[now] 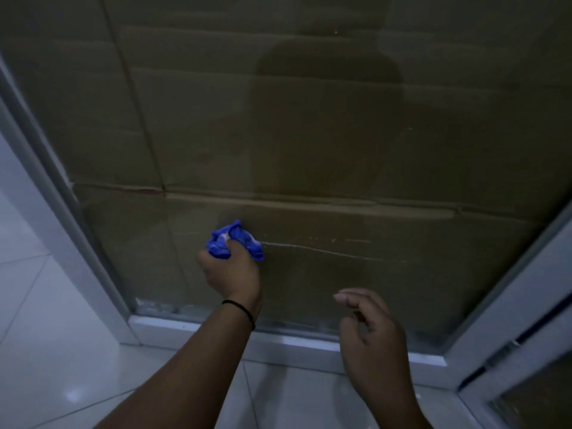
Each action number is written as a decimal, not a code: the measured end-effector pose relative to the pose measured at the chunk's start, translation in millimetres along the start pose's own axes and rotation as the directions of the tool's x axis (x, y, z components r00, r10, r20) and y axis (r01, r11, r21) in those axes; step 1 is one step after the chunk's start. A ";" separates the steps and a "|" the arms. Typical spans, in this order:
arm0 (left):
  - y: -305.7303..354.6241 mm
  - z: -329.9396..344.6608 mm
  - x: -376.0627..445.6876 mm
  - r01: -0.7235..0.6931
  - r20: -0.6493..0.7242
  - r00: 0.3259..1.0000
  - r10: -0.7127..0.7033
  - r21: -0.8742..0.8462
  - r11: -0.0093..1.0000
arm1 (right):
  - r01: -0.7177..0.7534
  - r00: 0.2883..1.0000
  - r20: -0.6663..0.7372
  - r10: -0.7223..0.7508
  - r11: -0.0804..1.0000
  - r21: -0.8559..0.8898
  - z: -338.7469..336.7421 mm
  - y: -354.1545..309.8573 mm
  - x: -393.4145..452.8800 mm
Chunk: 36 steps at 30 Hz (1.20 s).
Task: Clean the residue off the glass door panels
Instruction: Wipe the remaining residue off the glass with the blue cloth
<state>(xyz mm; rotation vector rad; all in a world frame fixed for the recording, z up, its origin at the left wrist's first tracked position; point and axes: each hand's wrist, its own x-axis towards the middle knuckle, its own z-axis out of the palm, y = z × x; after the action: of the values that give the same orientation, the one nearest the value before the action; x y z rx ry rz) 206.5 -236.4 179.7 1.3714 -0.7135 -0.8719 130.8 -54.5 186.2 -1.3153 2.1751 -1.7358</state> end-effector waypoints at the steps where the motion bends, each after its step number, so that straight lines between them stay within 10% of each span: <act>1: -0.5 2.2 -8.8 0.004 0.023 1.000 -0.004 0.005 1.000 | -0.002 1.000 -0.015 0.002 1.000 0.002 -7.2 3.1 0.9; 17: -24.8 42.2 -133.7 -0.064 0.231 0.971 0.062 0.001 0.998 | -0.066 0.978 -0.199 0.056 0.997 -0.046 -103.4 47.0 -2.7; 28: -23.7 74.0 -217.5 0.131 0.491 0.863 -0.119 0.010 0.991 | -0.090 0.944 -0.327 0.050 0.990 -0.111 -148.1 70.1 -6.8; 32: -22.3 85.8 -240.1 0.301 0.645 0.709 -0.285 0.089 0.949 | -0.124 0.938 -0.340 0.073 0.984 -0.130 -159.7 76.3 -9.4; 36: -8.0 79.9 -253.6 0.566 0.873 0.277 -0.401 0.189 0.803 | -0.263 0.904 -0.347 0.249 0.965 0.007 -167.2 81.2 -11.4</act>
<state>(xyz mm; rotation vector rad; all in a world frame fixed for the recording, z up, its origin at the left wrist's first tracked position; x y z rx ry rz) 7.0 -61.1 194.7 0.8703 -0.9774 -2.2354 3.9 81.3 175.0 -0.7231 2.4358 -1.9385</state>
